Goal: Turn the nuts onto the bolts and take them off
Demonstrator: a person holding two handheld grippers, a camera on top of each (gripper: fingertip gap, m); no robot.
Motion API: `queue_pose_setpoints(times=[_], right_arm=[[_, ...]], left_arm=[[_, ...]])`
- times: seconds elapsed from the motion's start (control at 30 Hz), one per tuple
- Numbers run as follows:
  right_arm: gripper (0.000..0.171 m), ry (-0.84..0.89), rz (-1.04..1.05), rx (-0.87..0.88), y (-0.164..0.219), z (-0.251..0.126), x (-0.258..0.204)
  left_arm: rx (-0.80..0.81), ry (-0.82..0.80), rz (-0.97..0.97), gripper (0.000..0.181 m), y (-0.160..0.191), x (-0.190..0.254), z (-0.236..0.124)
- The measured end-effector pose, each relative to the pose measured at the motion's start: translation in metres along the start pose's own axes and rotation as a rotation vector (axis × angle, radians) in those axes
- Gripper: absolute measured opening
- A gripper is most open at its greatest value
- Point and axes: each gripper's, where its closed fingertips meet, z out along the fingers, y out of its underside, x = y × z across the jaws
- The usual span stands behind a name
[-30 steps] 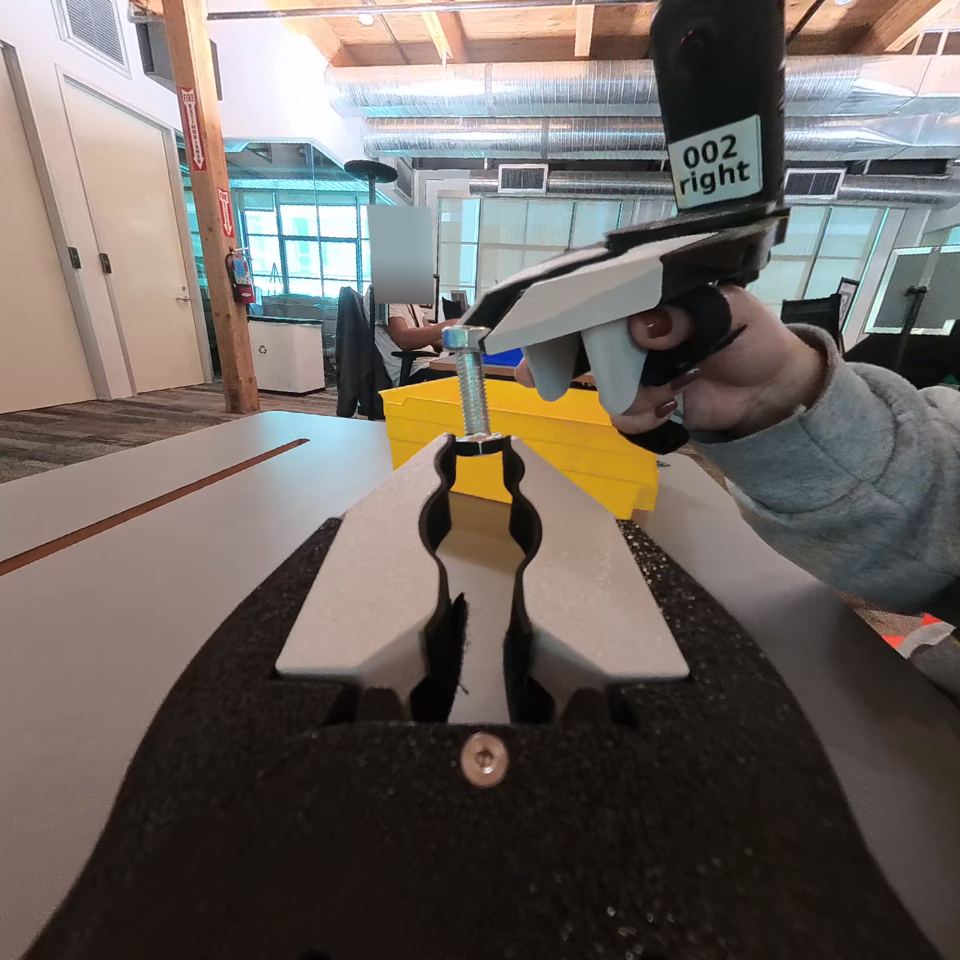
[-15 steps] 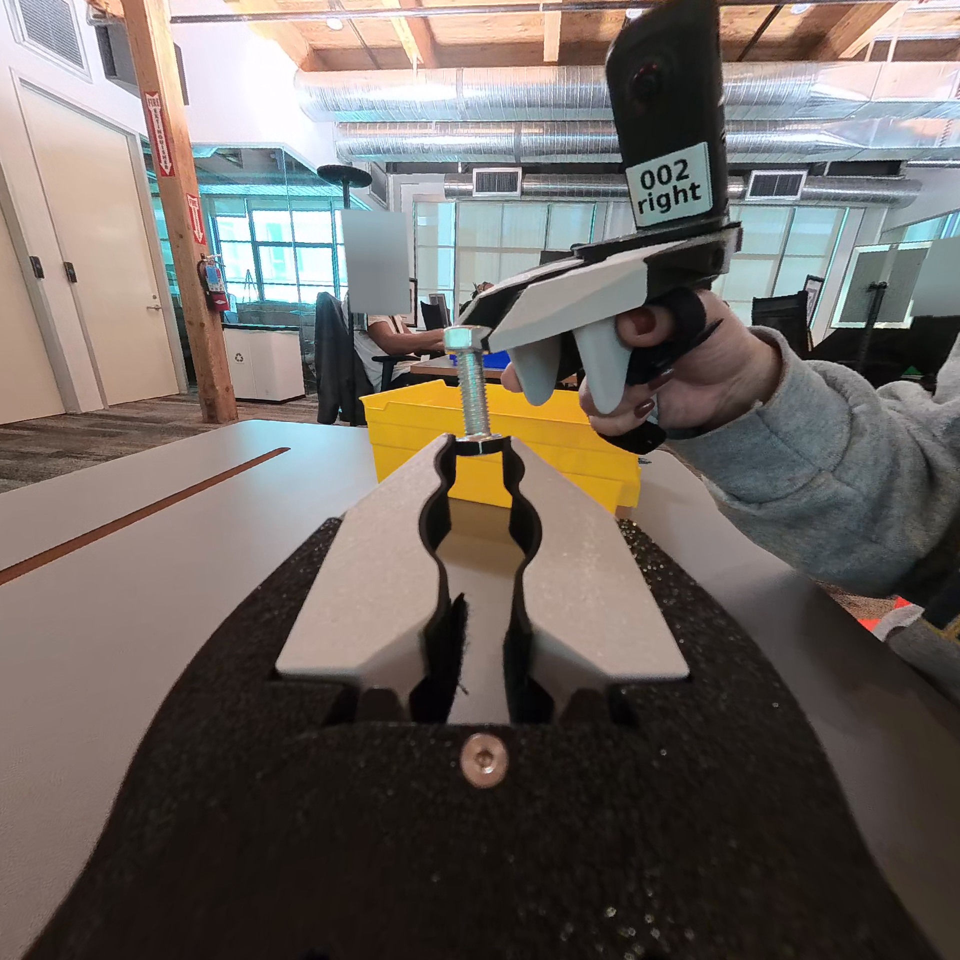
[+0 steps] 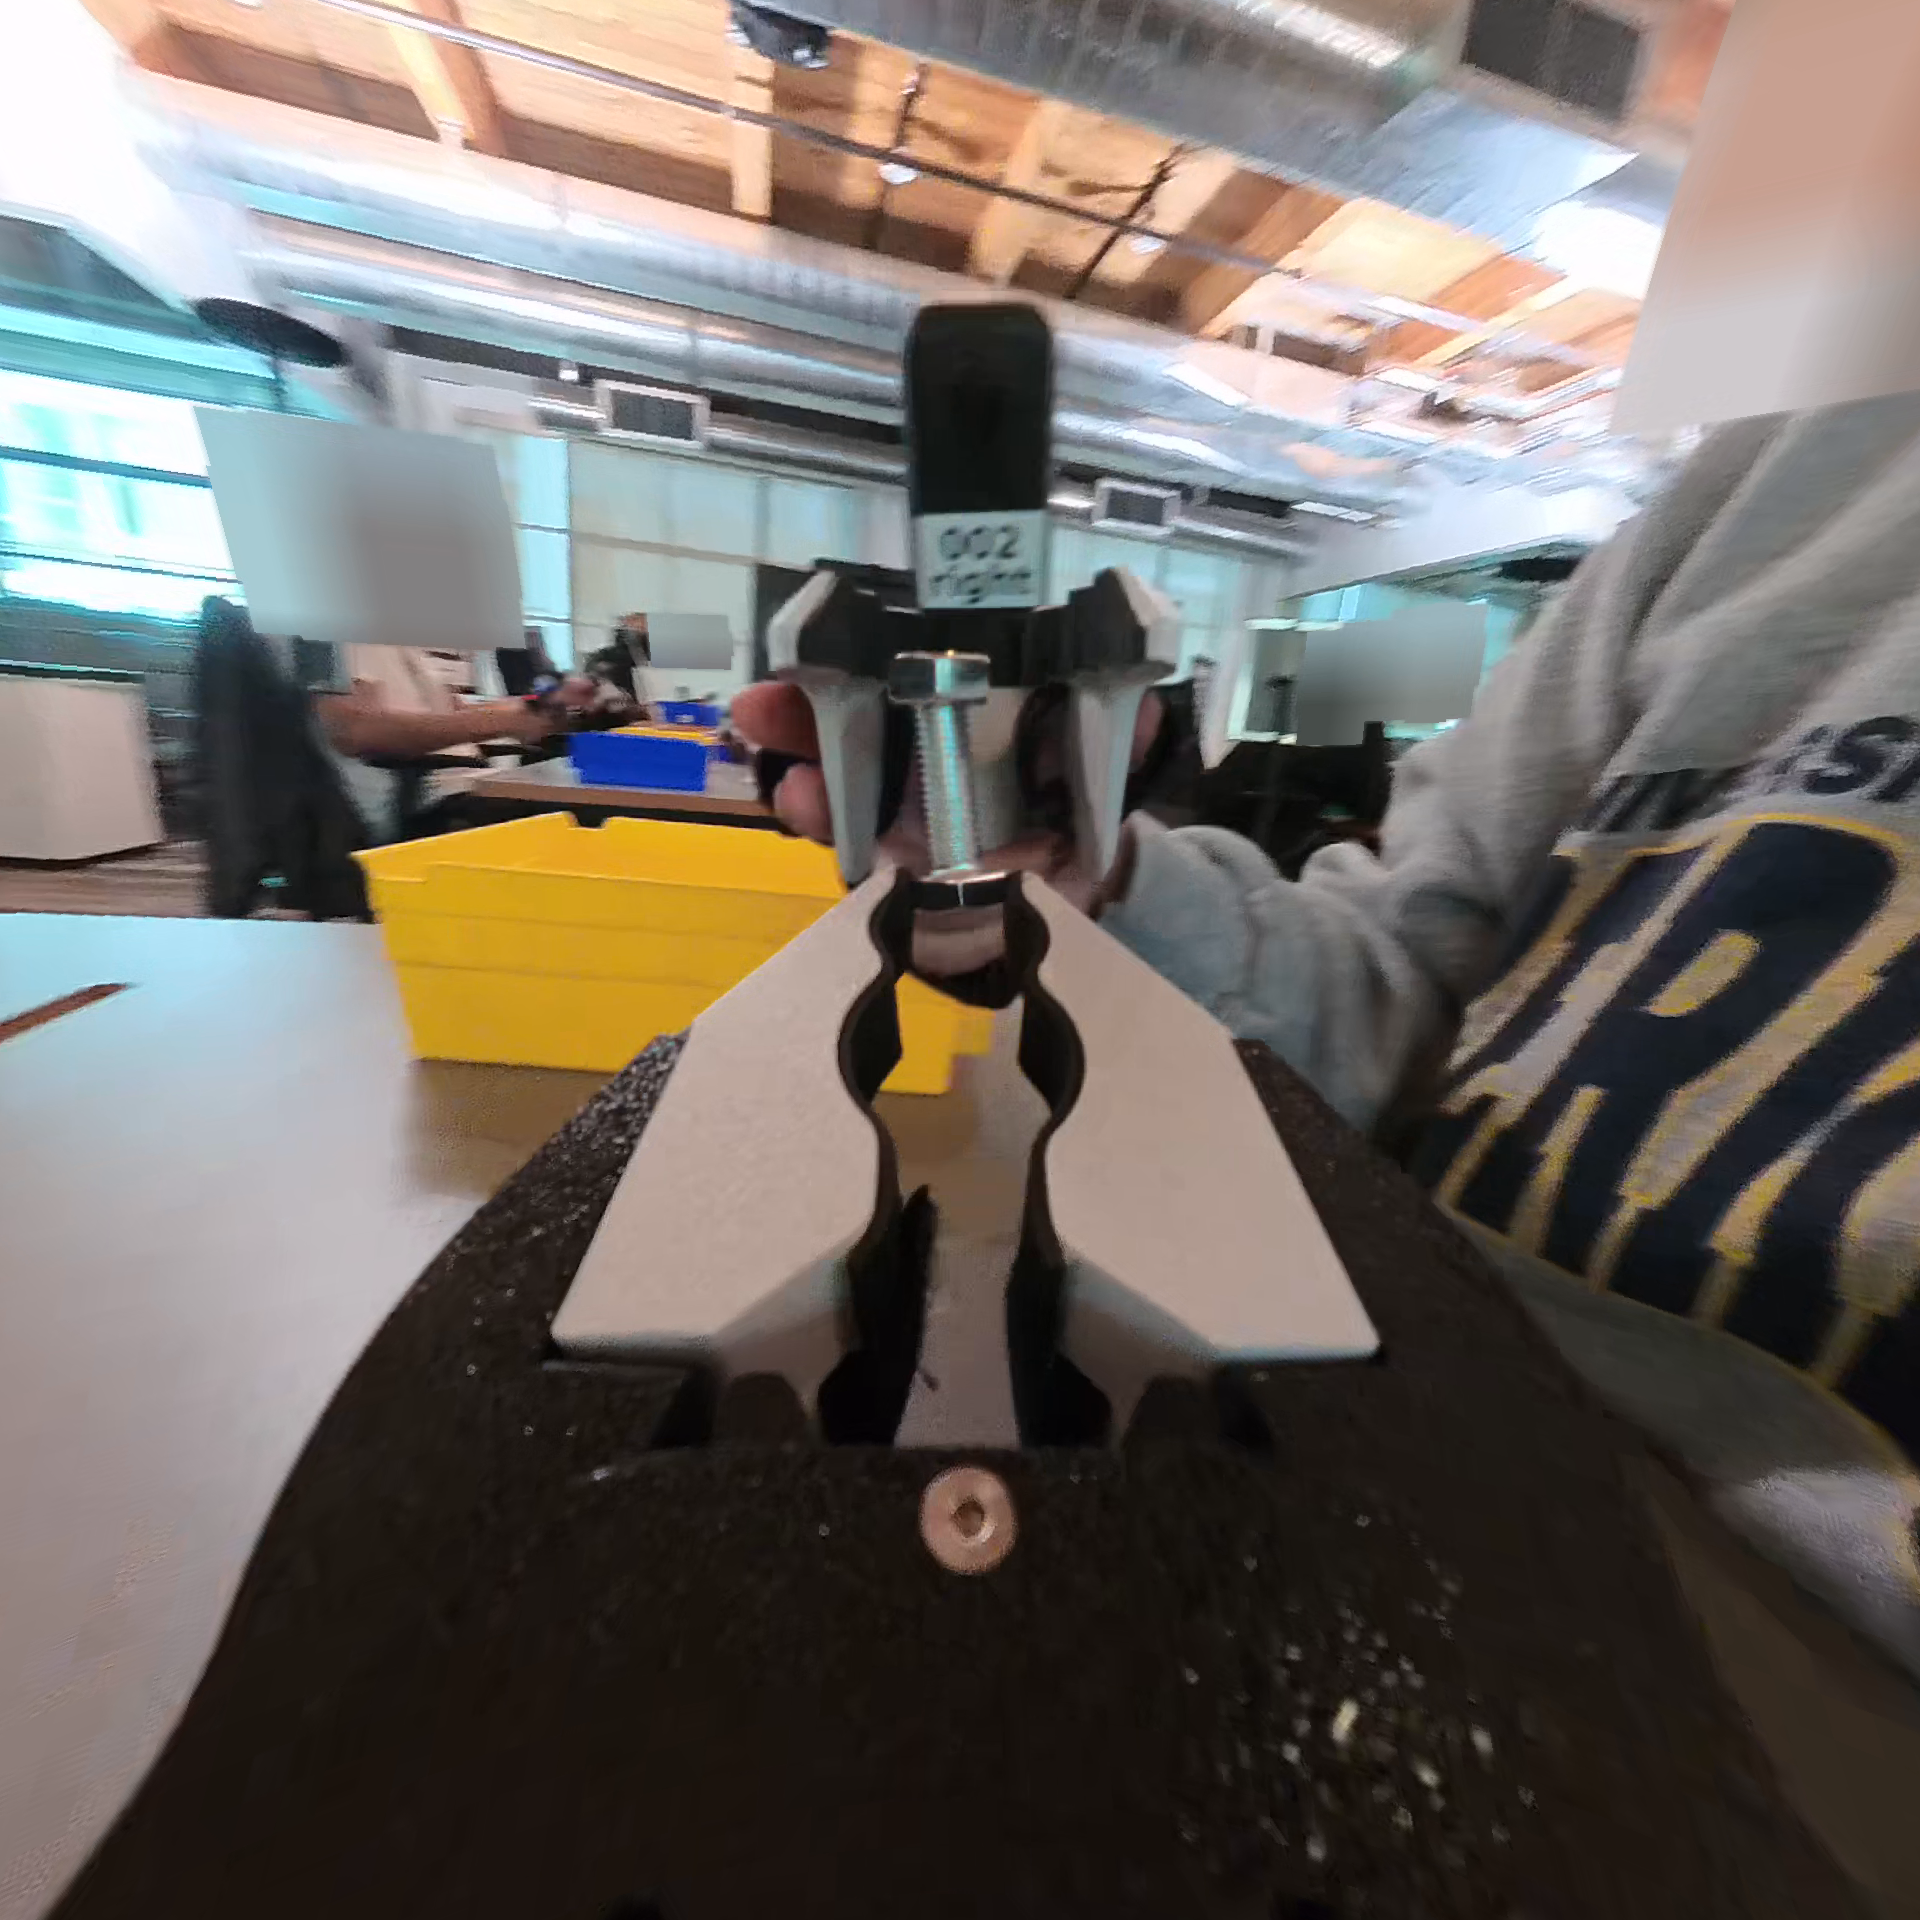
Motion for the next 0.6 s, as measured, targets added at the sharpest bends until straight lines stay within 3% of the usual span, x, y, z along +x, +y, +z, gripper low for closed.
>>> queue_pose_setpoints(times=[0.1, 0.3, 0.6], right_arm=[[0.038, -0.118, 0.043, 0.062, -0.006, -0.004, -0.012], [0.027, -0.171, 0.030, 0.031, 0.000, -0.006, -0.019], [0.015, -0.146, 0.001, 0.029, 0.005, -0.005, -0.013]], left_arm=[[0.012, 0.090, -0.054, 0.015, 0.000, 0.011, 0.002], [-0.012, 0.150, -0.088, 0.015, 0.005, 0.019, 0.005], [-0.017, 0.158, -0.095, 0.015, 0.006, 0.020, 0.004]])
